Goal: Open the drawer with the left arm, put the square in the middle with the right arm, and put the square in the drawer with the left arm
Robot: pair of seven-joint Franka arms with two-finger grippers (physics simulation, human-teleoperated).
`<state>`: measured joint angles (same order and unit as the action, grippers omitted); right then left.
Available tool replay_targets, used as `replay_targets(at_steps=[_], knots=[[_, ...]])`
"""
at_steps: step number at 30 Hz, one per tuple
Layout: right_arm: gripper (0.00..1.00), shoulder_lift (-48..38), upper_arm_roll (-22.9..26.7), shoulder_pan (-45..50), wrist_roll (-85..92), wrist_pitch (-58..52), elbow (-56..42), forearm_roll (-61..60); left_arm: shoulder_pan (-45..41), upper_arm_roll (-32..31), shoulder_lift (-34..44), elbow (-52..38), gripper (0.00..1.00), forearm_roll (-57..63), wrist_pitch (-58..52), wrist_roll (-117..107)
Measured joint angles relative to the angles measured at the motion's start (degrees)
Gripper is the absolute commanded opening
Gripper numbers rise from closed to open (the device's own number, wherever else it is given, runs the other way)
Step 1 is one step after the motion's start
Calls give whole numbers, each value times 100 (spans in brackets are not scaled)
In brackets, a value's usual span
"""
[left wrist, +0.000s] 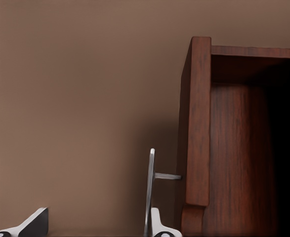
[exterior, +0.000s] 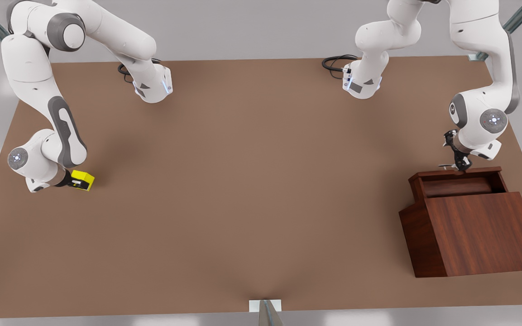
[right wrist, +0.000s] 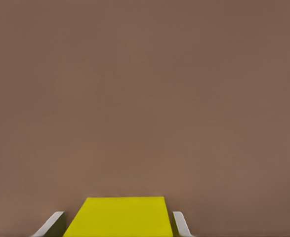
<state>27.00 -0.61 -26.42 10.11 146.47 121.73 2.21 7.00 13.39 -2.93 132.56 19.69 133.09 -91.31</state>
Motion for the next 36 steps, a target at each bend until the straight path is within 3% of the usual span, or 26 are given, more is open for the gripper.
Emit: replay_targets(at_steps=[12, 14, 15, 17, 21, 24, 28, 33, 36], knots=[[66, -52, -17, 4, -130, 18, -24, -78, 192, -323, 251, -287, 98, -7, -563, -5], [67, -124, -28, 53, -129, 9, -26, -94, 478, -690, 532, -1048, 95, -73, -1142, 4], [67, -208, -39, 110, -146, -51, -51, -100, 569, -847, 594, -1775, 100, -241, -1585, 44], [69, -439, -51, 327, -205, -238, -115, -109, 471, -986, 632, -2933, 100, -771, -2461, 279], [69, -691, -54, 784, -427, -1060, -812, -112, 275, -1549, 223, -4242, 100, -1460, -3643, 1676], [69, -746, -94, 1198, -701, -1983, -1552, -106, -351, -1566, -122, -4688, 100, -1526, -4189, 2974], [69, -725, -518, 1284, -1189, -3112, -2179, -121, -719, -1577, -662, -5495, 100, -1581, -4911, 4393], [69, -600, -1628, 1379, -2084, -3925, -2665, -489, -657, -1590, -696, -5492, 100, -1629, -5317, 5740], [69, -246, -1860, 2060, -2856, -4241, -3358, -609, -727, -1594, -687, -5475, 100, -1638, -5429, 6384]])
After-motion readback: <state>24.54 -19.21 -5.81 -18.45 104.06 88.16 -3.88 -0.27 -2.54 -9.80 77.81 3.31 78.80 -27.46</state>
